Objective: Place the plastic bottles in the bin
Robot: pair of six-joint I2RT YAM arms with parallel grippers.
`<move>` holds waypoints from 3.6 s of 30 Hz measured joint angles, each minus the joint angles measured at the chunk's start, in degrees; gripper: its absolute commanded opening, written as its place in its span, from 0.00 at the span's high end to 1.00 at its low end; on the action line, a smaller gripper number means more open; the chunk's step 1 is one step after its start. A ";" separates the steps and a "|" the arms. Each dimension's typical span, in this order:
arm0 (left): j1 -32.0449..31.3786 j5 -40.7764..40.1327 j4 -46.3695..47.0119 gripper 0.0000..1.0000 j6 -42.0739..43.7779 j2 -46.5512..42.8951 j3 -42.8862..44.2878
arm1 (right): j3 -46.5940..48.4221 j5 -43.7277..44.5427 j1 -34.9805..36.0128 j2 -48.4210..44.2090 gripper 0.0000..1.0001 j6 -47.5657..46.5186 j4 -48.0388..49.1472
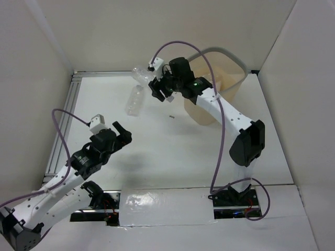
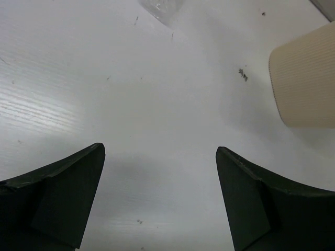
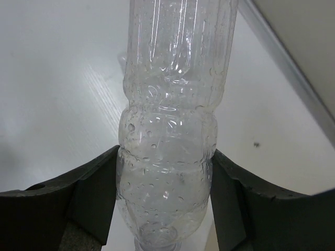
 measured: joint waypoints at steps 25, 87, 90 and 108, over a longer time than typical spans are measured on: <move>21.22 15.82 31.74 0.00 32.65 36.54 14.21 | 13.70 -9.14 -25.90 -8.13 0.47 4.09 -1.11; 12.81 40.37 11.82 0.66 64.76 62.77 56.35 | -22.53 -46.12 -50.90 -34.84 1.00 -29.09 -23.30; 7.34 42.05 16.44 0.65 60.19 55.47 59.74 | -26.88 -47.28 -51.56 -39.43 1.00 -34.53 -25.75; -4.85 45.86 31.87 0.62 42.38 62.88 67.52 | -27.06 -37.11 -51.63 -32.68 1.00 -23.23 -20.55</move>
